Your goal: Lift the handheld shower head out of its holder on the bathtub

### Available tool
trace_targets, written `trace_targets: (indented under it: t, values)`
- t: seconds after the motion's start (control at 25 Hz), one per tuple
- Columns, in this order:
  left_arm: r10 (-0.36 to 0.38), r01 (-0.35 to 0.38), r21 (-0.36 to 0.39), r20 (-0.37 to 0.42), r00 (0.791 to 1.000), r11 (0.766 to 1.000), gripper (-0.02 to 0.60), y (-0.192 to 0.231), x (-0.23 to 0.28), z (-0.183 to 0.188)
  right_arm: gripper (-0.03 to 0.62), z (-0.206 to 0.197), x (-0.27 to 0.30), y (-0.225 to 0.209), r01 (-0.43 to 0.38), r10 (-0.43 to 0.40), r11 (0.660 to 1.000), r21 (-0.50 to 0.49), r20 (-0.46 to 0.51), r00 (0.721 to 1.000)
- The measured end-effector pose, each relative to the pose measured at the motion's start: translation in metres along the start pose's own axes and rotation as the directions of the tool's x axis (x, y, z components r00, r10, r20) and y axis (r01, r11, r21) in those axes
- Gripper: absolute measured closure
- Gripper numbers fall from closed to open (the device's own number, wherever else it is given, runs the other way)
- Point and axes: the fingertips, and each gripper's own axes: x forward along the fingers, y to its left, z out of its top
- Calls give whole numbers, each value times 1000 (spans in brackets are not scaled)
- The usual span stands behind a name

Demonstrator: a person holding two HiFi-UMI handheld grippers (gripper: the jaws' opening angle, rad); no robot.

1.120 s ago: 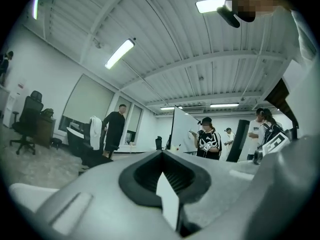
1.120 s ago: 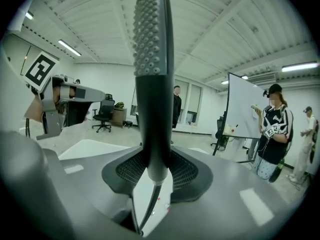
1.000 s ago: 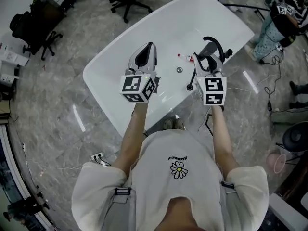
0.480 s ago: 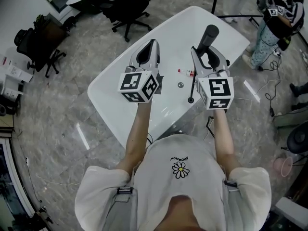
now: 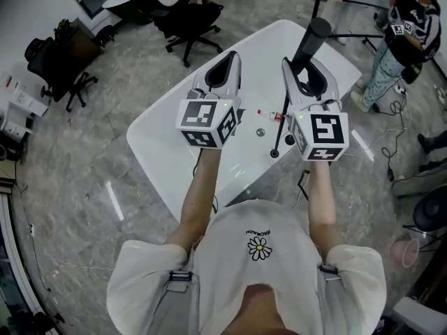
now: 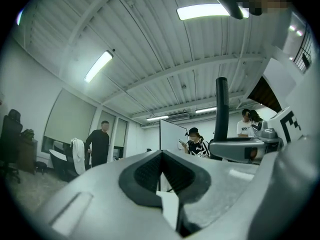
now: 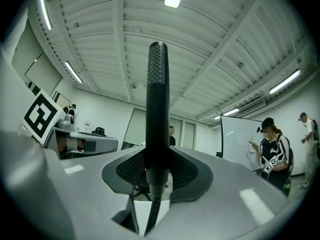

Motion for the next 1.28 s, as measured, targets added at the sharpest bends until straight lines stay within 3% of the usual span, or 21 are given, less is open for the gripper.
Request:
trace_targets:
  t: [0.68, 1.28]
  values:
    - [-20, 20, -7, 2, 1000, 1000, 580, -13, -14, 10, 439, 15, -17, 5, 13, -13, 1000, -9, 16, 1000]
    - [4, -5, 44, 8, 1000, 999, 580, -16, -25, 17, 439, 13, -29, 11, -19, 19, 1000, 24, 8, 1000]
